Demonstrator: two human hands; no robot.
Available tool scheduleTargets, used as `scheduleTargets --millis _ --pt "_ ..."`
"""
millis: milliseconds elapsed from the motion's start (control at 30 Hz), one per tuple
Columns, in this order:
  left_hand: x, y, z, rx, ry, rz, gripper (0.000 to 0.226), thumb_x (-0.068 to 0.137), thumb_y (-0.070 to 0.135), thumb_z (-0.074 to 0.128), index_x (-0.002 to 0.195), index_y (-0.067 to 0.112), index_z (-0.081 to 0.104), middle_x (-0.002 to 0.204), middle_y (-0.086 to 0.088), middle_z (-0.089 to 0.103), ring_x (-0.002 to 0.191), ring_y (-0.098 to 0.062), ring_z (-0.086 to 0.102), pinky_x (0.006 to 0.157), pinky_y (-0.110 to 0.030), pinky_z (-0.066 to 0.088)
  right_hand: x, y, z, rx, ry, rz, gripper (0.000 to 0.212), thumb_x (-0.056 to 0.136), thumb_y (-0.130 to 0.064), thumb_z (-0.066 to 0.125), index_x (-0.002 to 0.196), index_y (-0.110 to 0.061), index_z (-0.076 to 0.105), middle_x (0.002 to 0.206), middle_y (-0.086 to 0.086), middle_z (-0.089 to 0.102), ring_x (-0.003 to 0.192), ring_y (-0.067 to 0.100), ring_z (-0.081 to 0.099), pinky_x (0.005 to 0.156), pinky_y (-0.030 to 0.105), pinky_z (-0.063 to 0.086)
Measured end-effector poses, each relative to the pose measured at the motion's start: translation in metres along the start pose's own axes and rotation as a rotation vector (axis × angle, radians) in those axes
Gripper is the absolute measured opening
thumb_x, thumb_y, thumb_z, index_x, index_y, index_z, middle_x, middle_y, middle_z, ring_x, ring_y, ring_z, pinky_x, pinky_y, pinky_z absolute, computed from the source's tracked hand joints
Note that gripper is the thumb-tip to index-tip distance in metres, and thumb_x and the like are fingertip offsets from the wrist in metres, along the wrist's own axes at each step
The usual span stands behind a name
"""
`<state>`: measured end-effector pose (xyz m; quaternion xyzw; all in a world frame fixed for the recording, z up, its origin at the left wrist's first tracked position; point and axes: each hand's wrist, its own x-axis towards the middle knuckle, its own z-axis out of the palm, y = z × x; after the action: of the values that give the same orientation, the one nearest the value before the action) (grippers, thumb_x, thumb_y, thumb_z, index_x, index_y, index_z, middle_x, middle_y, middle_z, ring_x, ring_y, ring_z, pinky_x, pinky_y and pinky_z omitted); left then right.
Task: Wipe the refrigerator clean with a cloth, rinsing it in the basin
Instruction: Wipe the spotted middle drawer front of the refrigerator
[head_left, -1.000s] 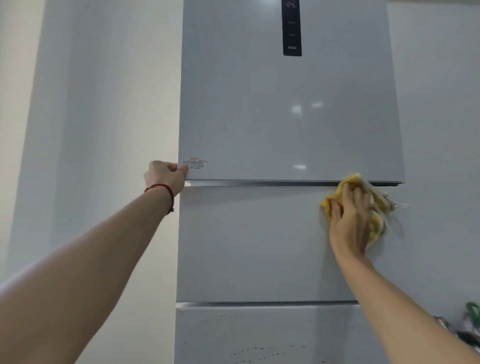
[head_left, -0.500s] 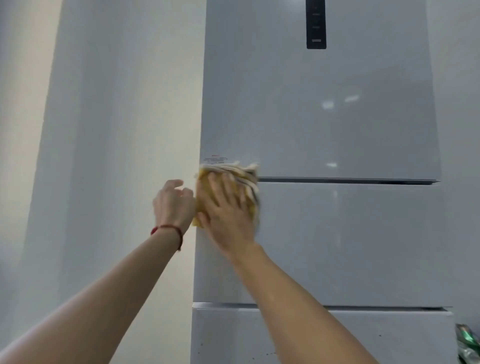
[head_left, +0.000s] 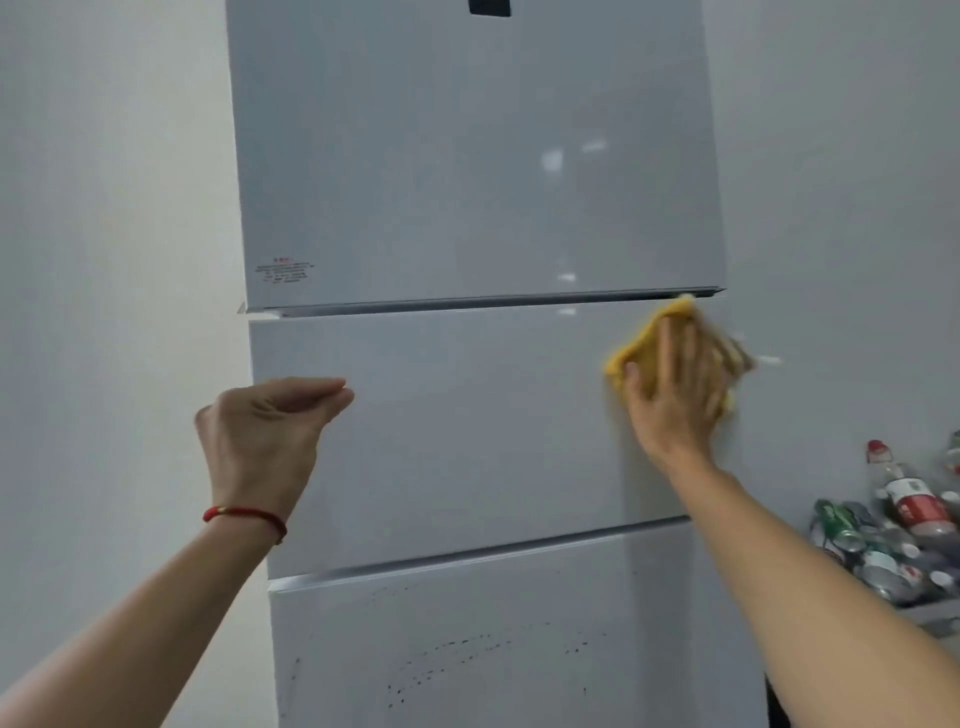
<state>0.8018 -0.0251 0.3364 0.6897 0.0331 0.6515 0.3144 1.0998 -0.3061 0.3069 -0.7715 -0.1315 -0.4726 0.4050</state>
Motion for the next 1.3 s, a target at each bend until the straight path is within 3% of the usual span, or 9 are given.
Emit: scheduleTargets --millis 133,200,300,467,667,900,1033,1167,1300 --pt "-0.015 -0.022 -0.047 0.038 -0.026 -0.154 0.015 0.075 0.027 0.090 0.088 0.029 0.083 0.080 0.021 0.076 0.082 0.009 0.070 0.082 -0.008 0.052 -0.022 -0.008 0.010 0.210 0.172 0.604 0.079 0.095 -0.063 0.017 0.166 -0.030 0.006 0.175 0.004 0.002 0.161 0.030 0.000 0.125 0.061 0.001" --pt "-0.021 -0.035 -0.073 0.067 -0.022 -0.212 0.013 0.076 0.026 0.089 0.087 0.030 0.083 0.081 0.016 0.078 0.082 0.002 0.073 0.087 -0.022 0.057 -0.059 -0.046 0.033 0.166 0.247 0.636 0.072 0.103 -0.057 0.011 0.166 -0.024 0.013 0.174 0.011 0.010 0.160 0.036 0.008 0.124 0.064 0.004" --pt "-0.028 -0.048 -0.094 0.077 0.018 -0.266 0.012 0.076 0.026 0.089 0.086 0.029 0.083 0.081 0.011 0.079 0.084 -0.007 0.075 0.092 -0.038 0.059 -0.125 -0.130 0.067 0.107 0.235 0.334 0.066 0.108 -0.050 0.019 0.167 -0.019 0.016 0.173 0.014 0.012 0.160 0.039 0.009 0.124 0.065 0.004" --pt "-0.044 -0.048 -0.085 0.106 0.070 -0.193 0.007 0.082 0.020 0.084 0.087 0.025 0.082 0.080 0.011 0.077 0.081 -0.008 0.074 0.084 -0.030 0.059 -0.232 -0.253 0.110 -0.044 -0.029 -0.515 0.066 0.108 -0.047 0.036 0.167 -0.026 0.015 0.175 0.006 0.005 0.161 0.034 0.001 0.125 0.064 -0.003" --pt "-0.066 -0.037 -0.032 0.110 0.017 -0.078 0.013 0.086 0.013 0.078 0.086 0.026 0.075 0.082 0.013 0.073 0.073 -0.008 0.066 0.070 -0.016 0.052 -0.193 -0.173 0.089 -0.092 -0.067 -1.119 0.057 0.106 -0.039 0.051 0.161 -0.033 0.036 0.170 -0.003 0.027 0.159 0.023 0.019 0.129 0.055 0.011" --pt "-0.092 -0.033 -0.030 0.180 -0.076 -0.064 0.021 0.089 0.006 0.067 0.101 0.022 0.074 0.081 0.004 0.069 0.076 -0.012 0.064 0.069 -0.012 0.049 -0.116 0.054 0.024 -0.159 -0.007 -0.373 0.065 0.108 -0.055 0.027 0.166 -0.032 0.012 0.173 0.008 0.014 0.160 0.029 0.008 0.119 0.069 0.019" --pt "-0.110 -0.043 -0.060 0.264 -0.074 -0.149 0.029 0.088 0.001 0.064 0.105 0.024 0.067 0.081 0.005 0.068 0.076 -0.012 0.063 0.067 -0.017 0.049 -0.113 0.051 0.014 0.086 0.138 0.245 0.057 0.109 -0.043 0.030 0.163 -0.026 0.028 0.171 0.009 0.023 0.155 0.037 0.023 0.111 0.067 0.029" --pt "-0.148 -0.058 -0.091 0.357 -0.114 -0.356 0.031 0.088 0.004 0.063 0.107 0.029 0.065 0.089 0.009 0.069 0.079 -0.008 0.064 0.073 -0.030 0.056 -0.167 -0.042 0.040 0.271 0.299 -0.009 0.040 0.110 -0.019 0.044 0.147 -0.009 0.056 0.157 0.018 0.048 0.129 0.037 0.043 0.110 0.054 0.038" --pt "-0.192 -0.062 -0.136 0.348 -0.155 -0.611 0.028 0.091 0.009 0.064 0.106 0.033 0.067 0.098 0.007 0.072 0.084 -0.012 0.069 0.078 -0.041 0.062 -0.289 -0.165 0.043 0.958 -0.287 -0.044 0.033 0.111 -0.013 0.044 0.137 -0.011 0.064 0.135 0.001 0.065 0.117 0.017 0.058 0.104 0.032 0.048"
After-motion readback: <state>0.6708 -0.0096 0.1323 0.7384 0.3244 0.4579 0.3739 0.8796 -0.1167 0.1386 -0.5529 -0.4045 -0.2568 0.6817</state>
